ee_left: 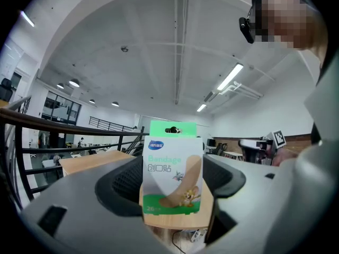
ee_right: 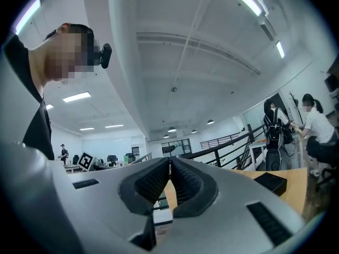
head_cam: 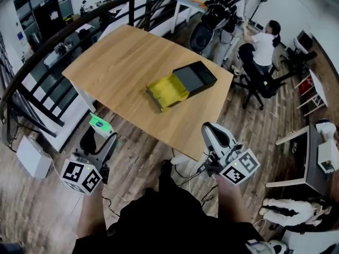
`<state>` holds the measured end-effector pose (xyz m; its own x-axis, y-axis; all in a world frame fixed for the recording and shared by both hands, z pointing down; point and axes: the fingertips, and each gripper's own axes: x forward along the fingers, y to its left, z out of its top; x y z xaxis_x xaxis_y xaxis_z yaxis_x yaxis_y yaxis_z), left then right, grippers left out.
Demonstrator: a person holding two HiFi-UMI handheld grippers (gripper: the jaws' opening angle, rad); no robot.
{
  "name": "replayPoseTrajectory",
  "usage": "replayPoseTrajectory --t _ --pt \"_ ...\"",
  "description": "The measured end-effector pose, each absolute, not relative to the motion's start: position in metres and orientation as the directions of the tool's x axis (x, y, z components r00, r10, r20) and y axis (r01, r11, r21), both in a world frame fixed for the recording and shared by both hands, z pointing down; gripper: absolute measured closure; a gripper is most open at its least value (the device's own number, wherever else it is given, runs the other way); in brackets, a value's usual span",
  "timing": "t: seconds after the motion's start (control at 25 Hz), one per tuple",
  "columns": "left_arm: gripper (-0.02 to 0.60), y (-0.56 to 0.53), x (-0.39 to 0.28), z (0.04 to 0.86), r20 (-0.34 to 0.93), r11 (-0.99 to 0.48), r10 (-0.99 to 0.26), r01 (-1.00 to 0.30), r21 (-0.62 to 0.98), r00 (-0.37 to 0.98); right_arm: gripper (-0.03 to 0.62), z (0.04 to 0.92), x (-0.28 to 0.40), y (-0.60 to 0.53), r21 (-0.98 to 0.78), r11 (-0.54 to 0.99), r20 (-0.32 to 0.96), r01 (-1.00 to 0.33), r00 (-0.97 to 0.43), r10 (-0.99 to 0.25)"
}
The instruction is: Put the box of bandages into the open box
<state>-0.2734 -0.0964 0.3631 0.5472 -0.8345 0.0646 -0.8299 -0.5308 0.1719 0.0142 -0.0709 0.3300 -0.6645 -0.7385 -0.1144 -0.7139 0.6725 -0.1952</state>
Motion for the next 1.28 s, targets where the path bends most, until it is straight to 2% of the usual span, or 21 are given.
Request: replayPoseTrajectory --t 0.8,1.28 --pt "0.23 -0.275 -0.171 0.354 0.092 -0.534 -0.829 -0.83 0.159 0.551 0.556 0.34 0.117 -0.243 -0.251 0.678 -0.15 -0.691 -0.665 -0.732" --pt "0.23 -0.311 -0.14 0.356 0.112 -0.538 -0.822 -0.826 0.169 0.559 0.556 0.34 0.123 -0.281 -0.255 0.714 -0.139 -0.652 -0.706 -0.695"
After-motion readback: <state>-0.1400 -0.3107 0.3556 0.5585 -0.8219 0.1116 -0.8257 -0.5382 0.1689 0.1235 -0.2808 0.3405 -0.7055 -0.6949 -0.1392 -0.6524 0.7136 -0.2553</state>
